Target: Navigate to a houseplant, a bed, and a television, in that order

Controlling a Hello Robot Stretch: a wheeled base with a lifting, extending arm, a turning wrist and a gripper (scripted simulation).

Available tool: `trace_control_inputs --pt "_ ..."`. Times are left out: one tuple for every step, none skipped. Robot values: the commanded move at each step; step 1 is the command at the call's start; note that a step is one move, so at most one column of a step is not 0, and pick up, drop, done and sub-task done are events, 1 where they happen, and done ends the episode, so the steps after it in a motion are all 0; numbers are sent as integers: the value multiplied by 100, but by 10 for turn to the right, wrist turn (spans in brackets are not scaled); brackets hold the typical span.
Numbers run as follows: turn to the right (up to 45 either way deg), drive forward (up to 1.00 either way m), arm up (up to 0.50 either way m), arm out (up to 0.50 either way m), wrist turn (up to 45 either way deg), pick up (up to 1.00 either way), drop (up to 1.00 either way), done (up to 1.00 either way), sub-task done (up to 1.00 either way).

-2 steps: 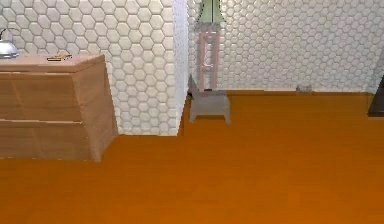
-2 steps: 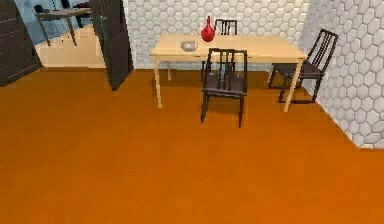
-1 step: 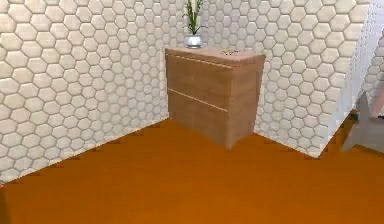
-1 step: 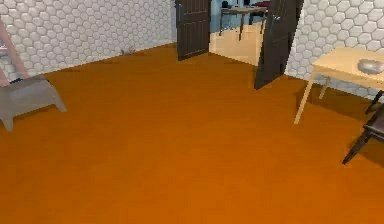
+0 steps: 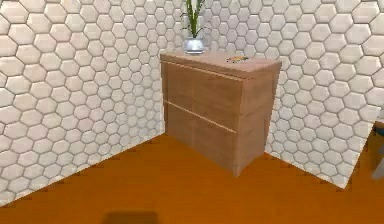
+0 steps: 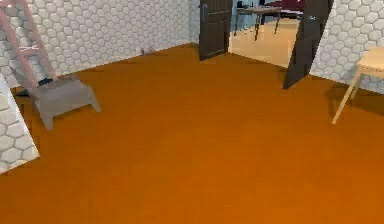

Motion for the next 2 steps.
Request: trace_control_inputs --pt "0 100 0 0 0 0 0 0 0" --pt "0 20 0 0 0 0 0 0 0"
